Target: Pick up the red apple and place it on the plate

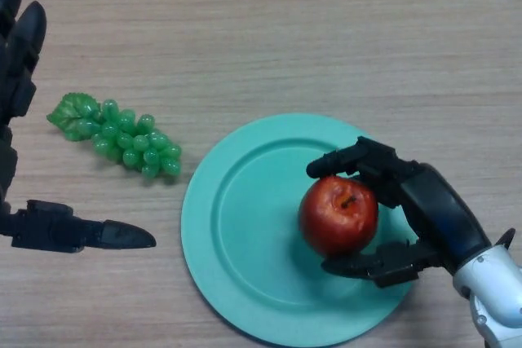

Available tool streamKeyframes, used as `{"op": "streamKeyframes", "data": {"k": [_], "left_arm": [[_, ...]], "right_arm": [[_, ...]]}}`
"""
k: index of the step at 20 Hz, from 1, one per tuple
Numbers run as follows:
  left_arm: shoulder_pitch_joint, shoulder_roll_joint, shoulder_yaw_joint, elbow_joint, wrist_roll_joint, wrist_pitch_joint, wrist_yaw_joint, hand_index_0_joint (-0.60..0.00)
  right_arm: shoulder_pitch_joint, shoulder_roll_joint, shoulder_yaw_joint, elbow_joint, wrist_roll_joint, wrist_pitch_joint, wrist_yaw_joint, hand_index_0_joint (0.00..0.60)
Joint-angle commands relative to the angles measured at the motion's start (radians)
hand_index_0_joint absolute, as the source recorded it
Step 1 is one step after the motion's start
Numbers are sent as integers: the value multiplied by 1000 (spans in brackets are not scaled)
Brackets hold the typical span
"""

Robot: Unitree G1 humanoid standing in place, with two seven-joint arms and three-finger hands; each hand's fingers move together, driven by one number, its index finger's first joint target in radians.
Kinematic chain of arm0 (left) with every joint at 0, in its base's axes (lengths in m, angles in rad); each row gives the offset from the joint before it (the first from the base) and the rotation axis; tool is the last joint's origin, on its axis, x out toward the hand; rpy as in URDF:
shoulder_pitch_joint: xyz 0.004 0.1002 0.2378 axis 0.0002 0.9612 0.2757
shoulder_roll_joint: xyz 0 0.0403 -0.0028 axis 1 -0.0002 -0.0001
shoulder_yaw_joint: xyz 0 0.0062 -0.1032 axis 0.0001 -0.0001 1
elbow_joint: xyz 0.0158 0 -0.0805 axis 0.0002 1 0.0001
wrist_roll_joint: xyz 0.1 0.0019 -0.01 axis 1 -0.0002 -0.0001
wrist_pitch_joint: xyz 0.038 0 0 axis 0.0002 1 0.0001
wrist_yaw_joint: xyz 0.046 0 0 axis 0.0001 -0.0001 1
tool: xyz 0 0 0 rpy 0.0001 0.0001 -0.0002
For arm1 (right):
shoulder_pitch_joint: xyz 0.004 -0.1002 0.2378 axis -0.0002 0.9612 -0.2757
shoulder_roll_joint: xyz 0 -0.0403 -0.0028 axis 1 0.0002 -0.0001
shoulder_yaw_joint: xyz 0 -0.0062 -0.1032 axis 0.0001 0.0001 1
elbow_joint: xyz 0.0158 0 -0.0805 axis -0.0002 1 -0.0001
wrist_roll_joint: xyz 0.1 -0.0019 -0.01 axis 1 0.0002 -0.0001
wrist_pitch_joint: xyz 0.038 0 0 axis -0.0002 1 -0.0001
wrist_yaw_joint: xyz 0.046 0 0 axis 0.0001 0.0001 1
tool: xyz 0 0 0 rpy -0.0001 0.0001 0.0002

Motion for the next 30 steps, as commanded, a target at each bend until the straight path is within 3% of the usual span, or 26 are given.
{"op": "streamKeyframes", "data": {"k": [1,2,5,6,7,11,13,15,19,24,30], "left_arm": [[-11,37,68,-36,-40,-145,-11,0],[-10,37,70,-36,-40,-145,-11,0],[-8,35,69,-29,-34,-155,-13,0],[-7,35,66,-24,-27,-162,-12,0],[-3,32,59,-21,-13,-172,-12,0],[-3,29,43,-20,2,-165,-12,0],[-4,29,27,-27,11,-154,-10,0],[-16,37,30,-33,-11,-121,-15,0],[-40,50,38,-16,-57,-76,-5,0],[-26,37,11,10,-12,-102,34,0],[-10,26,-16,-51,4,-47,20,0]], "right_arm": [[-38,0,-4,-54,18,-53,-38,600],[-48,0,-1,-44,9,-48,-41,600],[-60,0,-4,-38,-21,-56,-41,250],[-71,0,-12,-44,-44,-49,-35,100],[-86,-3,-35,-82,-56,-9,-14,2],[-128,-51,-137,-292,22,169,73,0],[-139,-84,-222,-419,142,255,104,0],[-111,-106,-284,-518,258,312,83,0],[4,-75,-308,-626,361,243,-4,0],[45,-61,-326,-700,416,222,-101,0],[64,-55,-323,-759,431,256,-111,0]]}}
